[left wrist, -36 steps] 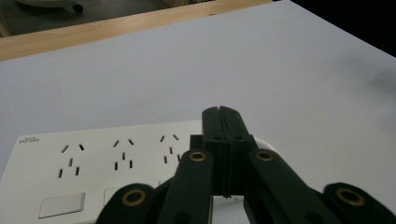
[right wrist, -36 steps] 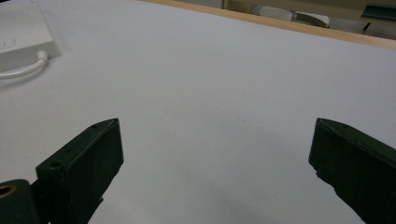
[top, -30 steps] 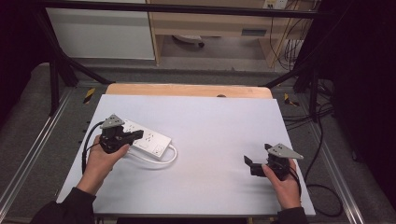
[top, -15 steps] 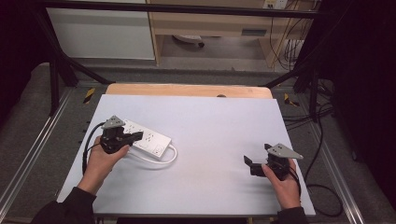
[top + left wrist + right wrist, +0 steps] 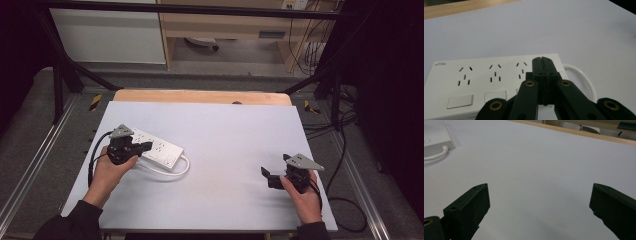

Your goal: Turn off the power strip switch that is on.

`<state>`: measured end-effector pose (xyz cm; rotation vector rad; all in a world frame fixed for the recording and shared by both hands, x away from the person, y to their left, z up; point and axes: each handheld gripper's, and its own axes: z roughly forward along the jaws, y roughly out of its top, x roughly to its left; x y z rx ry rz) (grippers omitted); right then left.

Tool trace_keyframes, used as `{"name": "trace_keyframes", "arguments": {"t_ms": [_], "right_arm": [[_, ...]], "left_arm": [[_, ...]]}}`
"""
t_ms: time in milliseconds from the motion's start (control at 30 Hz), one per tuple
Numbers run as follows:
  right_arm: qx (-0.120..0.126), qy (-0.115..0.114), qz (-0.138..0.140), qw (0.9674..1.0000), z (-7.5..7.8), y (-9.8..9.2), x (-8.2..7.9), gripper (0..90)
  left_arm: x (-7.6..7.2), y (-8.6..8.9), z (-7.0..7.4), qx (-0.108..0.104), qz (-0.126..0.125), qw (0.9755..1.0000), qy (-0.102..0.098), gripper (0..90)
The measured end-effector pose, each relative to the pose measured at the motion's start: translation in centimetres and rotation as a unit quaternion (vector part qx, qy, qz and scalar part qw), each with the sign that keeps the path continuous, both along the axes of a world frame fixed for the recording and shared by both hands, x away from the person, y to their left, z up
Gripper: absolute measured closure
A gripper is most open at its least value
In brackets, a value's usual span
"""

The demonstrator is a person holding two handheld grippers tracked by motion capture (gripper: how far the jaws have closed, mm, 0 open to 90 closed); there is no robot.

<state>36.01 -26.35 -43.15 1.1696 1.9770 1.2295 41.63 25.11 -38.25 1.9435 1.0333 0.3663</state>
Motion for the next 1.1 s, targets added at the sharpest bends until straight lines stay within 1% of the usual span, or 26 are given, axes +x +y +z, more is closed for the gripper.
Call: {"name": "trace_keyframes", "arguments": {"t_ms": [267, 567, 833, 1100], "right_arm": [[-0.002, 0.0, 0.003, 1.0, 0.0, 0.0, 0.0, 3.2], [-0.002, 0.0, 0.006, 1.0, 0.0, 0.0, 0.0, 3.0], [-0.001, 0.001, 0.006, 1.0, 0.0, 0.0, 0.0, 3.0], [0.0, 0.002, 0.007, 1.0, 0.0, 0.0, 0.1, 2.9]], "left_arm": [[0.0, 0.1, -0.3, -0.001, 0.002, 1.0, 0.003, 90.0], [0.2, 0.2, -0.9, 0.003, 0.004, 1.0, 0.009, 90.0], [0.3, 0.2, -1.1, 0.006, 0.003, 0.9999, 0.009, 90.0], [0.3, 0.2, -1.5, 0.01, 0.008, 0.9999, 0.008, 90.0]]}}
